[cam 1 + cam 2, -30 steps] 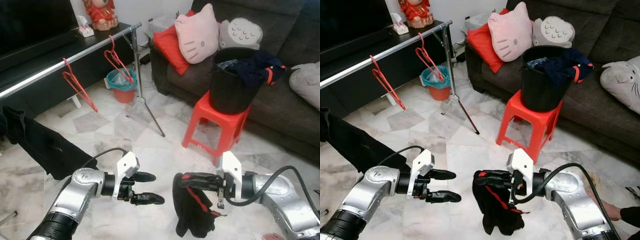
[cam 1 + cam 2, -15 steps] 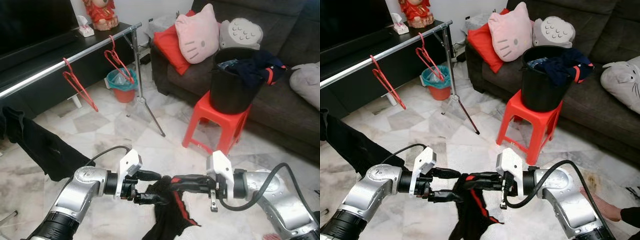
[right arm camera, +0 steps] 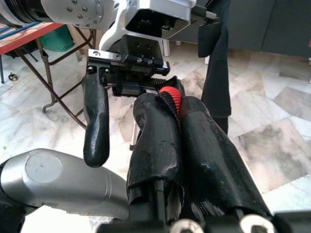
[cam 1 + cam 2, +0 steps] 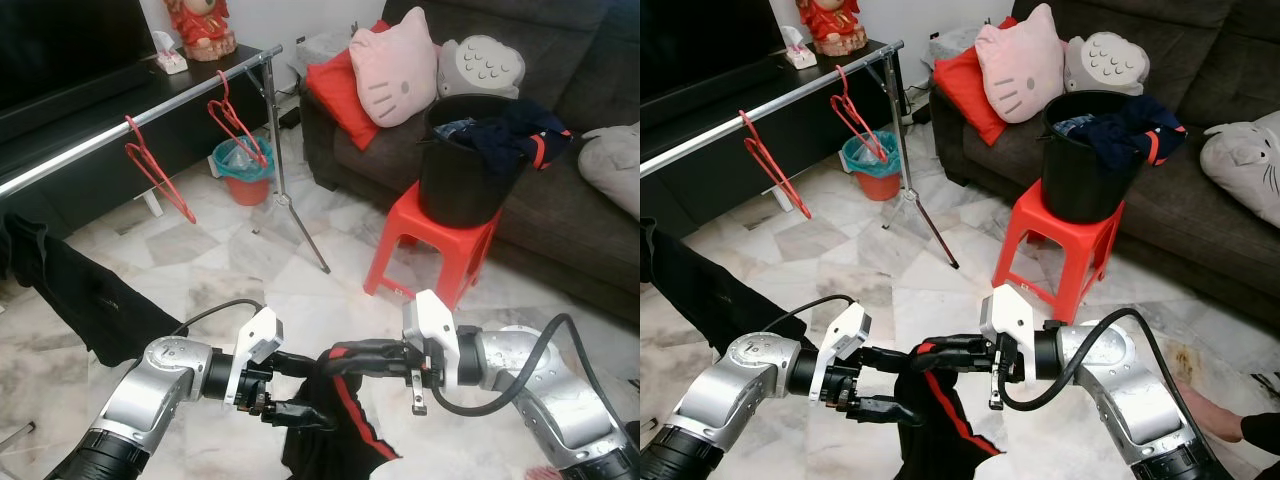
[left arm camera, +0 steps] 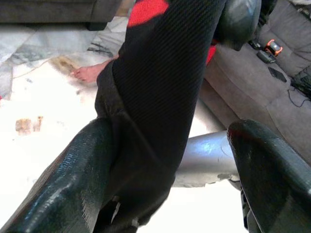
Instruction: Hang hanger
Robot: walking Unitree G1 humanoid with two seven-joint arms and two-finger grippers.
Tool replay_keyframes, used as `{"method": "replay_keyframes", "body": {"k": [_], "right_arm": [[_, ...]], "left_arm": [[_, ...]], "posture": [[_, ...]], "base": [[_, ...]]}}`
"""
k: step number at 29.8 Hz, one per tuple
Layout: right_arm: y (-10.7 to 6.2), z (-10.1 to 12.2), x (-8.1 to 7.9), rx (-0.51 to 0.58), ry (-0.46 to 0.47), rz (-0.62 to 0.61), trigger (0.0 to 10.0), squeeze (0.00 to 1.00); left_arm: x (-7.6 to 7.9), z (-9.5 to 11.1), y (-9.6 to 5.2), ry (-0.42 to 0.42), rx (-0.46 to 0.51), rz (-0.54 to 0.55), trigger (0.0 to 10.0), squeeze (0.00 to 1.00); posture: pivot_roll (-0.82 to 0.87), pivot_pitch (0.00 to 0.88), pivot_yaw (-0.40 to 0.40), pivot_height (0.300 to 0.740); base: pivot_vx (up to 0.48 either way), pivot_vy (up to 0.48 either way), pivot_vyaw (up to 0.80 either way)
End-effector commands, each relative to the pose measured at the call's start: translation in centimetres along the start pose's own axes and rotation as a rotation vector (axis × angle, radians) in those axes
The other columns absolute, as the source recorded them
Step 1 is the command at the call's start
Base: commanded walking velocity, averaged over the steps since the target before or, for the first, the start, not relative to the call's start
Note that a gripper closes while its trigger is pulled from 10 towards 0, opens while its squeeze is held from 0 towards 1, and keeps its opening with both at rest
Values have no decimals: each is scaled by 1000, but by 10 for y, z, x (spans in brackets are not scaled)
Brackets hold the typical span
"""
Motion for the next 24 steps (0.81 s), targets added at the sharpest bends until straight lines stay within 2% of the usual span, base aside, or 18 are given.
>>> {"method": "replay_keyframes", "body": {"k": [1, 7, 8, 10, 12, 13, 14, 21, 22, 23, 24], "right_arm": [[-3, 20, 4, 51, -49, -9, 10000, 0], [5, 20, 1, 52, -49, 14, 10000, 0], [8, 21, -1, 59, -48, 20, 10000, 0], [10, 23, -2, 67, -48, 30, 10000, 0], [11, 23, -2, 68, -47, 31, 10000, 0], [13, 23, -2, 69, -46, 32, 10000, 0], [14, 23, -2, 70, -45, 33, 10000, 0], [19, 23, -2, 73, -41, 34, 10000, 0], [19, 23, -1, 75, -41, 32, 10000, 0], [18, 22, 0, 75, -40, 26, 10000, 0], [17, 22, 0, 75, -40, 22, 10000, 0]], "left_arm": [[3, -4, 0, 7, -26, -14, 10000, 0], [4, -3, 1, -1, -24, -19, 10000, 0], [5, -3, 1, -2, -22, -23, 9020, 0], [5, -2, 2, -3, -20, -24, 1608, 0], [5, -2, 2, -3, -20, -24, 1608, 0], [5, -2, 2, -5, -16, -27, 314, 0], [6, -1, 3, -6, -14, -30, 0, 0], [7, -2, 5, -9, -12, -28, 0, 0], [4, -5, 5, -3, -30, -5, 6118, 0], [-1, -10, 3, -1, -50, 23, 10000, 0], [-2, -11, 3, -2, -58, 34, 10000, 0]], "posture": [[-22, 54, 65, 740], [-20, 56, 65, 740], [-20, 56, 65, 740], [-19, 56, 66, 740], [-19, 56, 66, 740], [-19, 56, 66, 740], [-17, 56, 64, 740], [-17, 58, 64, 740], [-15, 57, 63, 740], [-15, 57, 63, 740], [-15, 57, 63, 740]], "base": [[0, 0, 0], [0, 0, 0], [0, 0, 0], [0, 0, 0], [0, 0, 0], [0, 0, 0], [0, 0, 0], [0, 0, 0], [0, 0, 0], [0, 0, 0], [0, 0, 0]]}}
Point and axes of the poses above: a point about 5 cm out from each wrist's last joint towards the gripper, its own y axis pointing out of the wrist towards the gripper, its own z axis along the axis of the wrist's last joint, x = y × z, the point moved 6 cm from there along y, pointing out of the wrist towards the gripper, and after that the axes turned 6 degrees about y, right-handed, at the moved point
